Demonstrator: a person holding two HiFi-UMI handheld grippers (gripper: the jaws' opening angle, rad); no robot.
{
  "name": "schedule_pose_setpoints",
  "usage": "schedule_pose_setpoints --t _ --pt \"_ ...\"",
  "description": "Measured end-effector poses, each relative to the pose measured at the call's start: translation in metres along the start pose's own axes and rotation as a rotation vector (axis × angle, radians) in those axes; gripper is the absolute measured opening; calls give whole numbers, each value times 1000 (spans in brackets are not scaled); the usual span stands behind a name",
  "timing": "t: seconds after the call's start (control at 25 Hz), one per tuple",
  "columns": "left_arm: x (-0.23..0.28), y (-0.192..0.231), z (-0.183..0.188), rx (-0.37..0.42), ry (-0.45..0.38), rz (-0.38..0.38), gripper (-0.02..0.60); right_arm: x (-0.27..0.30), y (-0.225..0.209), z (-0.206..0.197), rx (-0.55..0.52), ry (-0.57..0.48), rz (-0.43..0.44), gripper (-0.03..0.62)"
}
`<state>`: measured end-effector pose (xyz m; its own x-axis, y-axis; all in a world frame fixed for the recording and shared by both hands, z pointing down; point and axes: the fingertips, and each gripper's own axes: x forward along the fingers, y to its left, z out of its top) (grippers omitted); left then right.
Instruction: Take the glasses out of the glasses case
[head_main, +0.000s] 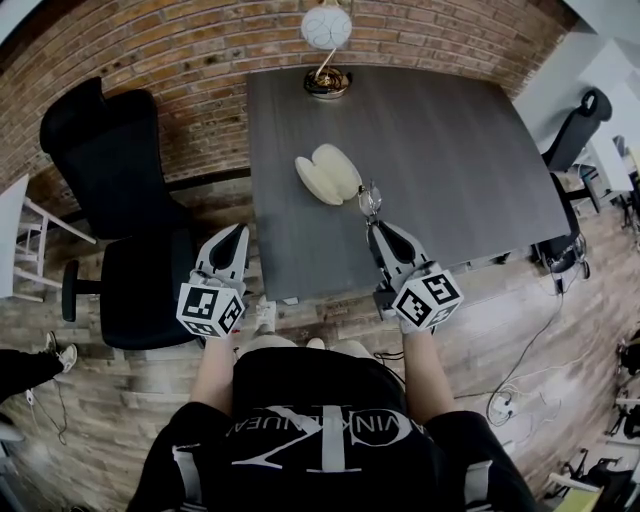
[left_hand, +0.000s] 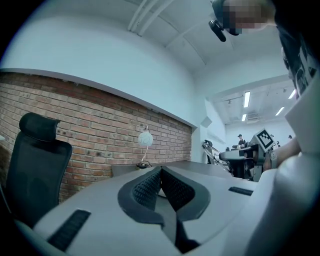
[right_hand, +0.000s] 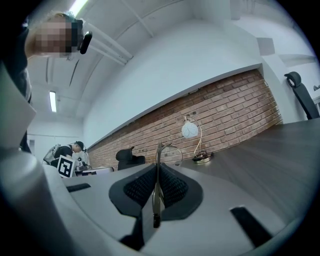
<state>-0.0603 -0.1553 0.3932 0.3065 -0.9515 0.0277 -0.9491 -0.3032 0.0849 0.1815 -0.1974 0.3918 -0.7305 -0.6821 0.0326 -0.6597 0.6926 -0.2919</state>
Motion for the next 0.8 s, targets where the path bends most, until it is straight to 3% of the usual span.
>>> schedule_pose_setpoints --t 0.8 --pt "-22 -19 12 32 -25 14 15 -27 9 5 9 -34 10 35"
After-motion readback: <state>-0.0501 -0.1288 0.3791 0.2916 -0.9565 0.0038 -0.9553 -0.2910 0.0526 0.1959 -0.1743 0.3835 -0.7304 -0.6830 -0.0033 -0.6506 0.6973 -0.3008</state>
